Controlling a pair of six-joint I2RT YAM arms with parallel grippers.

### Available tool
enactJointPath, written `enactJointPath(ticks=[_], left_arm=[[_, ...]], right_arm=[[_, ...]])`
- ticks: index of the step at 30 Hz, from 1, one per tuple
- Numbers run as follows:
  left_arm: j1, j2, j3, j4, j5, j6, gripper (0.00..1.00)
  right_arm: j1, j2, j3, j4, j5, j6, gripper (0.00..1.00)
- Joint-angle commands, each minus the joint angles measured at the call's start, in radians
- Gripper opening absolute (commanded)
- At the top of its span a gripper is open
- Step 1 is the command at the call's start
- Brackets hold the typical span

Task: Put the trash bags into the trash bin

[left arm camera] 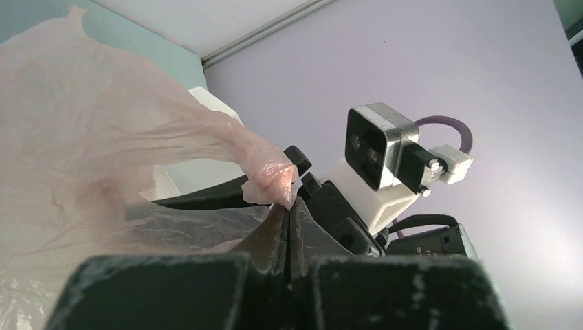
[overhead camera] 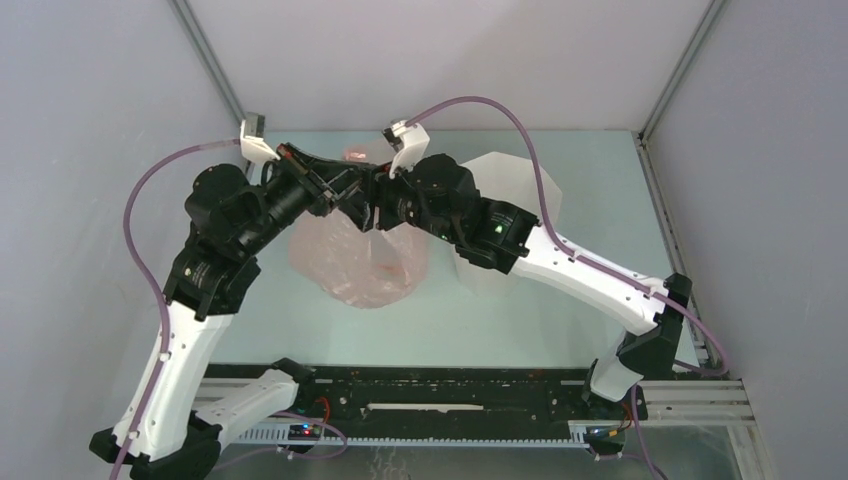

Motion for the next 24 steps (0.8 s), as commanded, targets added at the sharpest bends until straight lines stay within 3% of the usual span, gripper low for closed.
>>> enactJointPath(ticks=[1, 5, 8, 9, 11, 14, 19, 24], left_arm=[[-0.002, -0.003, 0.032, 0.035, 0.039, 0.013, 0.00], [0.004, 0.005, 0.083, -0.011, 0.031, 0.088, 0.05], [0.007, 0.002, 0.165, -0.121, -0.045, 0.190, 0.45], [0.009, -0.002, 0.195, -0.162, -0.080, 0.227, 0.60], [0.009, -0.017, 0.244, -0.222, -0.153, 0.306, 0.83], [0.009, -0.069, 0.271, -0.252, -0.253, 0.396, 0.99], [0.009, -0.182, 0.285, -0.242, -0.388, 0.498, 1.00], [0.009, -0.244, 0.277, -0.252, -0.490, 0.552, 1.00]], right_arm=[[0.012, 0.005, 0.045, 0.041, 0.038, -0.054, 0.56], [0.010, 0.002, 0.053, 0.037, 0.018, -0.077, 0.32], [0.006, -0.002, 0.067, 0.031, -0.021, -0.105, 0.04], [0.002, -0.003, 0.075, 0.029, -0.039, -0.110, 0.00], [-0.011, -0.005, 0.105, 0.018, -0.087, -0.104, 0.00], [-0.045, -0.008, 0.166, 0.004, -0.170, -0.082, 0.00], [-0.104, 0.002, 0.268, -0.022, -0.296, -0.024, 0.00], [-0.183, 0.018, 0.471, -0.106, -0.415, 0.020, 0.00]])
